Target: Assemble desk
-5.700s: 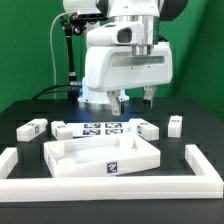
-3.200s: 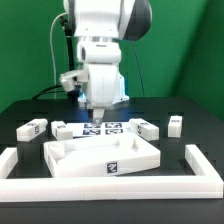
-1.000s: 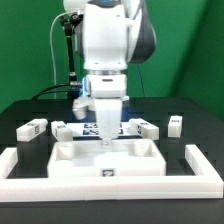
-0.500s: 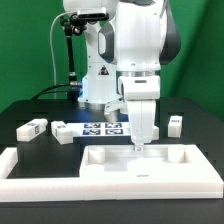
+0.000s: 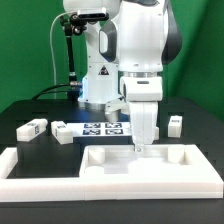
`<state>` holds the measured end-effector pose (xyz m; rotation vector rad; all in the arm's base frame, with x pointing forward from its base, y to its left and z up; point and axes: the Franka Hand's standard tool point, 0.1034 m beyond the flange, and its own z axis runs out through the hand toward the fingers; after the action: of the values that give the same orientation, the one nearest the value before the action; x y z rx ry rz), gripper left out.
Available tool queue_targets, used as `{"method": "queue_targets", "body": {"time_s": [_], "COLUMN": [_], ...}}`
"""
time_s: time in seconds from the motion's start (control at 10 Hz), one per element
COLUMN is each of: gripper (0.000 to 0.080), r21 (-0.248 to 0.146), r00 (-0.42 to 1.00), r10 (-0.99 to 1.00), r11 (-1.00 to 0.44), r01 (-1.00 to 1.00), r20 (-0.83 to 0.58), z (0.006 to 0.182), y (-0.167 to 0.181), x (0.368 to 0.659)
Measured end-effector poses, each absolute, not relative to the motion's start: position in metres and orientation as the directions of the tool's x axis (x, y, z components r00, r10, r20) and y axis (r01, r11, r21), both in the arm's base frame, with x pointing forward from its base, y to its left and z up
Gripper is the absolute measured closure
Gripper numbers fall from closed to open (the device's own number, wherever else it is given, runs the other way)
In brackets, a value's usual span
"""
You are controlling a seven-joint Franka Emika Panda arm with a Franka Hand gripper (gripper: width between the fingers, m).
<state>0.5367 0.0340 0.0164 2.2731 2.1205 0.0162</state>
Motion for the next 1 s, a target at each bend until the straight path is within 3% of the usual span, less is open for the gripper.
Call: {"method": "queue_targets", "body": {"time_s": [0.1,0.2,0.3,0.4,0.5,1.0], "gripper": [0.0494,0.036,0.036,0.0204,0.0167,0.0151], "r21": [0.031,0.031,0.031,0.031,0.031,0.03], "r00": [0.07,0.07,0.07,0.07,0.07,0.07], "r10": [0.997,0.997,0.997,0.997,0.997,0.997], "r11": [-0.069,-0.069,-0.069,-0.069,-0.069,-0.069], "r01": [0.997,0.997,0.997,0.997,0.997,0.997], "r20": [-0.015,-0.015,-0.015,-0.015,-0.015,-0.015], "z": [0.0163,0.0163,0.0162,0.0162,0.0162,0.0161], "y": [0.034,0.034,0.034,0.0339,0.0339,0.0339], "x": [0.5366,0.5366,0.5365,0.5365,0.5365,0.5364]}}
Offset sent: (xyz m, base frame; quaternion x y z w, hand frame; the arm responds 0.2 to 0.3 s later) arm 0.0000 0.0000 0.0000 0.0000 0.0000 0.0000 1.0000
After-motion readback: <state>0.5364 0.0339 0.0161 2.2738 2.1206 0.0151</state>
